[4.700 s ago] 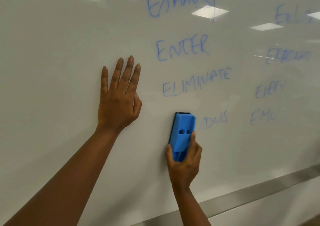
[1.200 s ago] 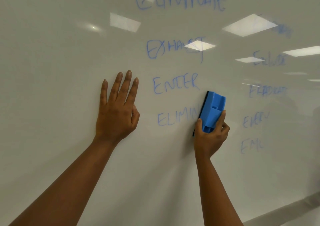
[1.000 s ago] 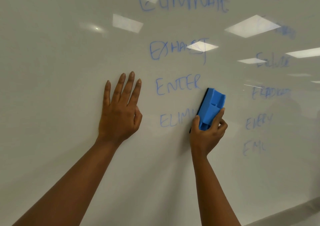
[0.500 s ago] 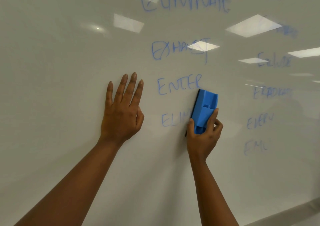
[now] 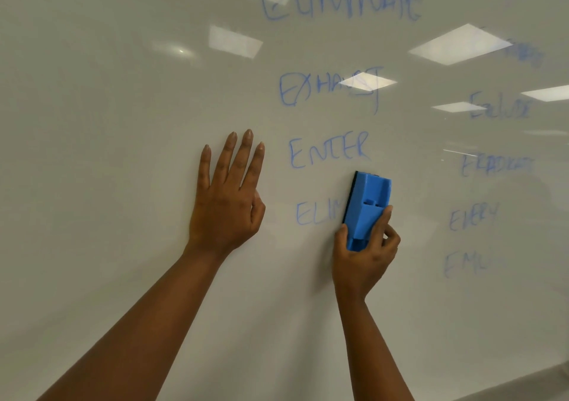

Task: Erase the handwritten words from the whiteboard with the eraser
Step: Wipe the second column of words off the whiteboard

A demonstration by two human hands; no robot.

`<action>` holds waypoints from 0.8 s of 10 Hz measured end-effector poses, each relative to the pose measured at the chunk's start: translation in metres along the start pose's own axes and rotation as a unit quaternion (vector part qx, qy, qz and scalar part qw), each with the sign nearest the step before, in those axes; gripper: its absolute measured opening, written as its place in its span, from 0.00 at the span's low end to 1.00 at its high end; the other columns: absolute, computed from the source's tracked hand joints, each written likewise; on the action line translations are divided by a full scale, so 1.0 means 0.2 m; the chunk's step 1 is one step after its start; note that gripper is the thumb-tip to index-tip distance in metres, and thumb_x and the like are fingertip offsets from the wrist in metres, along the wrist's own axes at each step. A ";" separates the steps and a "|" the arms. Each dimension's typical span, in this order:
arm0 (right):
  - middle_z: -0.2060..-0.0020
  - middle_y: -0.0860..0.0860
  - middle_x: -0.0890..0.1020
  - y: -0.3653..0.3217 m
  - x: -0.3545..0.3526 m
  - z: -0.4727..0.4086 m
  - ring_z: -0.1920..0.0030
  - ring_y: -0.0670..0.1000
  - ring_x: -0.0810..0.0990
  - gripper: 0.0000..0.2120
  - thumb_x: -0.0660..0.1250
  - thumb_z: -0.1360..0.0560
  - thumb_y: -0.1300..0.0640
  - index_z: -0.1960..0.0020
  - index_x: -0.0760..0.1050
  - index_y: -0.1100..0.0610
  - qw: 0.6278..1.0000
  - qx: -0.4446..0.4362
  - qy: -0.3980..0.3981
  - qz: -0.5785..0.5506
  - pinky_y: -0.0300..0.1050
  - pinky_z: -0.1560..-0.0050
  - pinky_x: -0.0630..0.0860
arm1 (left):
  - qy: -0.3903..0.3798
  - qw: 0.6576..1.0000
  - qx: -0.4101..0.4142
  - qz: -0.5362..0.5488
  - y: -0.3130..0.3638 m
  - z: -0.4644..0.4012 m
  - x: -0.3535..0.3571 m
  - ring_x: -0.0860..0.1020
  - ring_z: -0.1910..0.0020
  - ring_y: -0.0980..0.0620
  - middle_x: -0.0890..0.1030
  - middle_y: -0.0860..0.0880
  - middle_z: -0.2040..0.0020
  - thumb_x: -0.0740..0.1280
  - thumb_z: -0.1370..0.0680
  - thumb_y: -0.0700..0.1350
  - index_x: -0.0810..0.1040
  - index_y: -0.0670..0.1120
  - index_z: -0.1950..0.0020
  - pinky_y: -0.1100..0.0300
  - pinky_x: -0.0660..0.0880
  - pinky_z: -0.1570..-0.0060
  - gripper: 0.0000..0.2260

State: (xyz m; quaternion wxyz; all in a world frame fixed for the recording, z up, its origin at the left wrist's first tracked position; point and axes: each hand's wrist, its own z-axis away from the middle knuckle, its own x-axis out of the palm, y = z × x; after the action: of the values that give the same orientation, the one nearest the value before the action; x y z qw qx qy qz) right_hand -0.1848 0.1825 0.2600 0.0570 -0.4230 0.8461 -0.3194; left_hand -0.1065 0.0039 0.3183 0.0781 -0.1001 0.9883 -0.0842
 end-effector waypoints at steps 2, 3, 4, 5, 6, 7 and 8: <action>0.46 0.60 0.72 -0.08 0.01 0.17 0.49 0.50 0.69 0.38 0.70 0.33 0.54 0.28 0.58 0.59 0.992 -0.100 -0.073 -0.003 0.45 0.55 0.74 | -0.005 1.000 0.001 -0.002 0.00 0.00 0.00 0.56 0.25 0.41 0.59 0.40 0.25 0.57 0.26 0.43 0.59 0.41 0.25 0.41 0.50 0.28 0.28; 0.46 0.60 0.73 -0.04 -0.03 0.22 0.49 0.49 0.69 0.39 0.71 0.35 0.55 0.28 0.57 0.57 0.984 -0.135 -0.116 0.010 0.50 0.58 0.78 | -0.006 1.000 -0.001 -0.001 -0.01 0.01 0.00 0.55 0.25 0.41 0.58 0.40 0.25 0.57 0.25 0.43 0.59 0.41 0.25 0.41 0.49 0.28 0.28; 0.47 0.60 0.73 0.01 -0.05 0.19 0.51 0.53 0.72 0.39 0.71 0.36 0.55 0.29 0.59 0.57 0.985 -0.138 -0.102 0.020 0.54 0.60 0.78 | -0.010 1.000 0.000 -0.002 -0.01 0.01 -0.01 0.55 0.25 0.41 0.58 0.40 0.25 0.56 0.25 0.43 0.58 0.41 0.25 0.41 0.49 0.28 0.28; 0.47 0.60 0.73 -0.01 -0.03 0.15 0.50 0.50 0.69 0.37 0.70 0.34 0.54 0.29 0.59 0.57 0.994 -0.091 -0.061 0.005 0.56 0.58 0.78 | -0.011 1.000 -0.001 -0.006 -0.01 0.01 0.00 0.56 0.25 0.41 0.59 0.40 0.25 0.55 0.25 0.44 0.59 0.41 0.25 0.42 0.48 0.28 0.28; 0.46 0.60 0.72 -0.05 0.01 0.14 0.48 0.47 0.67 0.37 0.69 0.33 0.54 0.28 0.58 0.58 0.994 -0.091 -0.053 -0.013 0.51 0.56 0.78 | -0.010 1.000 -0.001 -0.007 -0.01 0.01 0.00 0.56 0.25 0.41 0.59 0.40 0.25 0.56 0.25 0.43 0.59 0.41 0.25 0.41 0.49 0.28 0.28; 0.45 0.56 0.69 -0.08 0.02 0.18 0.49 0.46 0.67 0.38 0.70 0.33 0.54 0.28 0.57 0.57 0.988 -0.128 -0.080 -0.017 0.45 0.58 0.77 | -0.008 1.000 0.000 -0.005 -0.01 0.01 -0.01 0.56 0.25 0.41 0.59 0.40 0.25 0.56 0.25 0.43 0.59 0.41 0.25 0.41 0.50 0.28 0.28; 0.45 0.53 0.68 -0.05 0.00 0.21 0.50 0.48 0.68 0.39 0.71 0.36 0.54 0.29 0.58 0.57 0.978 -0.175 -0.111 0.003 0.44 0.60 0.76 | -0.007 1.000 -0.001 -0.003 -0.01 0.01 -0.01 0.55 0.25 0.41 0.59 0.40 0.25 0.56 0.25 0.43 0.58 0.41 0.25 0.41 0.50 0.28 0.28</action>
State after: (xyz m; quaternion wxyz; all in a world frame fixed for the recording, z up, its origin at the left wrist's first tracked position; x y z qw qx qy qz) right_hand -0.1616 0.1581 0.2335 0.0768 -0.4570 0.8785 -0.1166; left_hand -0.1041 0.0017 0.3167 0.0843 -0.1032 0.9876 -0.0828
